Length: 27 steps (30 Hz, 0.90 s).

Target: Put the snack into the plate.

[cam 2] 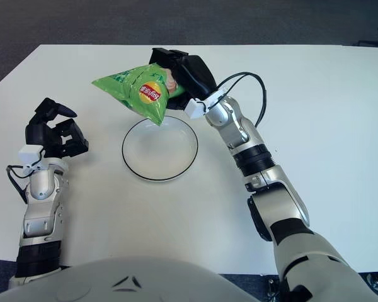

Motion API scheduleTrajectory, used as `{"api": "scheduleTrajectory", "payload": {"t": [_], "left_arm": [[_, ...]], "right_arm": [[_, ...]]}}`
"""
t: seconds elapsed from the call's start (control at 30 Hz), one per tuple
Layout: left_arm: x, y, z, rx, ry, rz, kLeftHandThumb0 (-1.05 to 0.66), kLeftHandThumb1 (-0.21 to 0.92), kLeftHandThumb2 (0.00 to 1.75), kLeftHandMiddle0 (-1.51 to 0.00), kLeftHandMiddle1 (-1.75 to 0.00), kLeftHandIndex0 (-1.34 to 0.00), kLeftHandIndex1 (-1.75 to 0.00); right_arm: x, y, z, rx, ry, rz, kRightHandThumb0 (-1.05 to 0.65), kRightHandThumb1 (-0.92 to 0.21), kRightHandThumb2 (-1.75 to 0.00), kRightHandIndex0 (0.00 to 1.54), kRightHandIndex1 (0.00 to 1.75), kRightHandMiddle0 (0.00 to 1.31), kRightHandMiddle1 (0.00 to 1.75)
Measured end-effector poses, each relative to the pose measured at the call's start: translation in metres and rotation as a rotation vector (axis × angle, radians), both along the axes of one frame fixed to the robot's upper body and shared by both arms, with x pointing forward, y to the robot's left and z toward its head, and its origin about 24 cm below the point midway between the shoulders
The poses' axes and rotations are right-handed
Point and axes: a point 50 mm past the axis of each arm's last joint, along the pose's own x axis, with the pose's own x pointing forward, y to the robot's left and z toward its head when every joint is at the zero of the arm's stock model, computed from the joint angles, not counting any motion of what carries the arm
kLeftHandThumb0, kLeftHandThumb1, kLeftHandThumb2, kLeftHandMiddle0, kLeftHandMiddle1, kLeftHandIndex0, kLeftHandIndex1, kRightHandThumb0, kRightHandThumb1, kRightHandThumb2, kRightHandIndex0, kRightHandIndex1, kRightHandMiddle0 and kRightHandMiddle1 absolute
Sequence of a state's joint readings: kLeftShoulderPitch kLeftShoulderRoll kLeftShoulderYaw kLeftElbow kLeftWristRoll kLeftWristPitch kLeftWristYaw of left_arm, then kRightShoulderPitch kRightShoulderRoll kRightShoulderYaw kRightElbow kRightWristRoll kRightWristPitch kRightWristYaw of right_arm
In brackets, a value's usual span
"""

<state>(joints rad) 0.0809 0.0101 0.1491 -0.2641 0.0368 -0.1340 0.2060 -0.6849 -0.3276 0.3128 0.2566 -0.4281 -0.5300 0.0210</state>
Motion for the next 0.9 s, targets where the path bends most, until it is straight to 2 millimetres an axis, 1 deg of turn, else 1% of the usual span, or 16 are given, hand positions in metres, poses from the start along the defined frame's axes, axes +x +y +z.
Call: {"api": "scheduleTrajectory", "payload": {"t": [0.13,0.23,0.3,0.33,0.37,0.4,0.43,0.47,0.5,0.57,0.63,0.67,0.7,0.77,0.83,0.9], "left_arm": [[0.000,0.000,0.000,0.000,0.000,0.006,-0.53,0.20,1.46,-1.36,-1.75,-0.71,-1.75],[0.000,0.000,0.000,-0.001,0.000,0.004,-0.53,0.20,1.47,-1.35,-1.75,-0.71,-1.75],[0.000,-0.001,0.000,-0.002,0.001,0.003,-0.53,0.20,1.47,-1.35,-1.75,-0.72,-1.75],[0.000,-0.001,0.000,-0.002,0.000,0.002,-0.53,0.19,1.48,-1.35,-1.75,-0.72,-1.75],[0.000,-0.001,0.000,-0.003,0.000,0.002,-0.54,0.19,1.48,-1.35,-1.75,-0.72,-1.75],[0.000,-0.001,0.000,-0.004,0.000,0.001,-0.54,0.18,1.48,-1.35,-1.75,-0.73,-1.75],[0.000,-0.001,0.000,-0.004,0.000,0.001,-0.54,0.17,1.49,-1.35,-1.75,-0.73,-1.75],[0.000,-0.001,0.000,-0.004,0.000,0.001,-0.54,0.17,1.50,-1.35,-1.75,-0.74,-1.75],[0.000,-0.001,0.000,-0.005,0.000,0.001,-0.54,0.17,1.50,-1.35,-1.75,-0.74,-1.75],[0.000,-0.001,0.000,-0.005,0.001,0.002,-0.55,0.16,1.51,-1.35,-1.75,-0.74,-1.75],[0.000,-0.001,0.000,-0.006,0.001,0.002,-0.55,0.16,1.52,-1.34,-1.75,-0.75,-1.75],[0.000,-0.001,-0.001,-0.007,0.001,0.001,-0.55,0.16,1.52,-1.34,-1.75,-0.75,-1.75],[0.000,-0.001,-0.001,-0.009,0.000,0.001,-0.55,0.15,1.52,-1.34,-1.75,-0.75,-1.75],[0.000,-0.001,-0.001,-0.013,0.000,0.000,-0.55,0.15,1.52,-1.34,-1.75,-0.75,-1.75],[0.000,-0.001,-0.001,-0.014,0.000,0.000,-0.55,0.15,1.52,-1.34,-1.75,-0.75,-1.75],[0.000,-0.001,-0.001,-0.014,0.000,0.000,-0.55,0.15,1.52,-1.34,-1.75,-0.75,-1.75]], "right_arm": [[-0.003,0.000,-0.004,-0.051,0.052,0.067,-0.01,0.00,-1.65,0.86,1.73,0.66,1.65],[-0.007,-0.001,-0.008,-0.155,0.092,0.154,-0.01,-0.08,-1.54,0.78,1.74,0.64,1.60],[-0.008,-0.003,-0.011,-0.219,0.113,0.191,-0.01,-0.23,-1.34,0.64,1.74,0.61,1.52],[-0.009,-0.003,-0.013,-0.266,0.130,0.211,-0.18,-0.24,-1.24,0.41,1.71,0.40,1.56],[-0.009,-0.004,-0.015,-0.308,0.149,0.226,-0.25,-0.25,-1.20,0.33,1.69,0.32,1.58],[-0.009,-0.006,-0.017,-0.347,0.167,0.240,-0.35,-0.24,-1.15,0.21,1.60,0.21,1.56],[-0.009,-0.007,-0.018,-0.385,0.185,0.255,-0.43,-0.24,-1.11,0.13,1.39,0.13,1.46],[-0.009,-0.008,-0.019,-0.419,0.202,0.271,-0.46,-0.24,-1.09,0.11,1.31,0.11,1.42],[-0.009,-0.009,-0.019,-0.446,0.216,0.286,-0.51,-0.25,-1.05,0.07,1.12,0.07,1.31],[-0.010,-0.011,-0.019,-0.495,0.234,0.316,-0.58,-0.28,-1.00,0.03,0.88,0.03,1.19],[-0.010,-0.012,-0.020,-0.532,0.243,0.343,-0.68,-0.33,-0.92,0.01,0.56,0.01,1.02],[-0.010,-0.013,-0.020,-0.550,0.246,0.356,-0.69,-0.34,-0.90,0.01,0.50,0.01,0.99],[-0.010,-0.014,-0.021,-0.567,0.252,0.372,-0.76,-0.38,-0.86,0.00,0.27,0.00,0.87],[-0.010,-0.015,-0.022,-0.588,0.259,0.389,-0.80,-0.41,-0.82,0.00,0.18,0.00,0.81],[-0.010,-0.015,-0.024,-0.617,0.267,0.404,-0.87,-0.48,-0.73,0.00,0.07,0.00,0.69],[-0.009,-0.016,-0.025,-0.642,0.269,0.416,-0.91,-0.52,-0.68,0.00,0.04,0.00,0.63]]}}
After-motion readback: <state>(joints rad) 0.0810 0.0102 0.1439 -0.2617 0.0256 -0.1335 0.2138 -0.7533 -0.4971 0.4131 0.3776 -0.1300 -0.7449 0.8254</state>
